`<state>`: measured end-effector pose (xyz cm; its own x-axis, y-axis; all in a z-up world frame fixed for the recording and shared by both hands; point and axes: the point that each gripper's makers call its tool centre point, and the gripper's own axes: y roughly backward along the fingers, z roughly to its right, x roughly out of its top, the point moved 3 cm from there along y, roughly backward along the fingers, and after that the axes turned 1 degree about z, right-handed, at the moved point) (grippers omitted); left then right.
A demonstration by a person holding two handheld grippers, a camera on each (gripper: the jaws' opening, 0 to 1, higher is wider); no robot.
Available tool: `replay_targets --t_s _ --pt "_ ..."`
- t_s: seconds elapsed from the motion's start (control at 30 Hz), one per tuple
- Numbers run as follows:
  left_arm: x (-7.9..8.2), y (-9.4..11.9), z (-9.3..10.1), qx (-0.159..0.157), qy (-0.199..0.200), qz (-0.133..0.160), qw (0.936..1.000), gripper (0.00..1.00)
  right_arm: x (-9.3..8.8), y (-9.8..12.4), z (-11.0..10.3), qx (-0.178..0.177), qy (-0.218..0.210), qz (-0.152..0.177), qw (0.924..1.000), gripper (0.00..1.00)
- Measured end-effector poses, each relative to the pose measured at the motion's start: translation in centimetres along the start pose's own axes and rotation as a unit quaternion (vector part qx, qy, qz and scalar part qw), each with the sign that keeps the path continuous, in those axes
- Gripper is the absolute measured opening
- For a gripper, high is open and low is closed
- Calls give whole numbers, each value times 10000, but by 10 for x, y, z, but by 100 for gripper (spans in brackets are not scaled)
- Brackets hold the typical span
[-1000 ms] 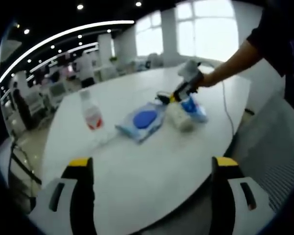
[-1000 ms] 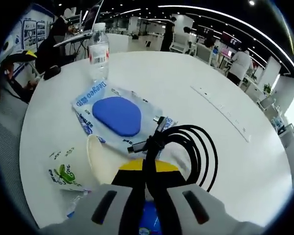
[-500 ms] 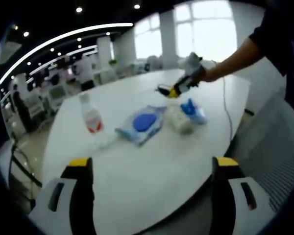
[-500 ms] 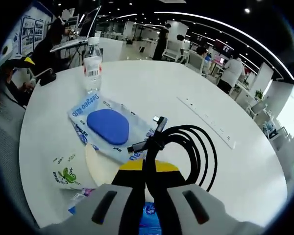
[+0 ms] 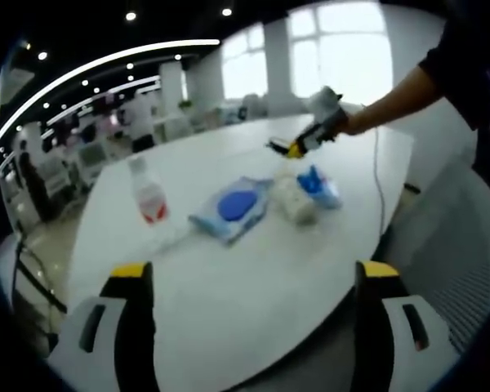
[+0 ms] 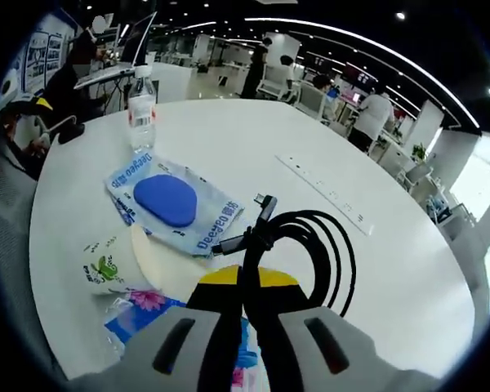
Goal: Arrange the tabletop items into an orderly group along one side of the table until the central work area is clear of visible clutter.
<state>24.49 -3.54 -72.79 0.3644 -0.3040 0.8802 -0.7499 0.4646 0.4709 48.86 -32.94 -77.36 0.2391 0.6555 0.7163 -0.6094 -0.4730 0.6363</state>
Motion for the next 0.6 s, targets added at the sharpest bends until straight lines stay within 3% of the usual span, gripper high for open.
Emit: replay_targets --t_s 0.6 --pt "2 1 0 -41 49 82 9999 100 -34 25 18 -302 -234 -278 9989 4"
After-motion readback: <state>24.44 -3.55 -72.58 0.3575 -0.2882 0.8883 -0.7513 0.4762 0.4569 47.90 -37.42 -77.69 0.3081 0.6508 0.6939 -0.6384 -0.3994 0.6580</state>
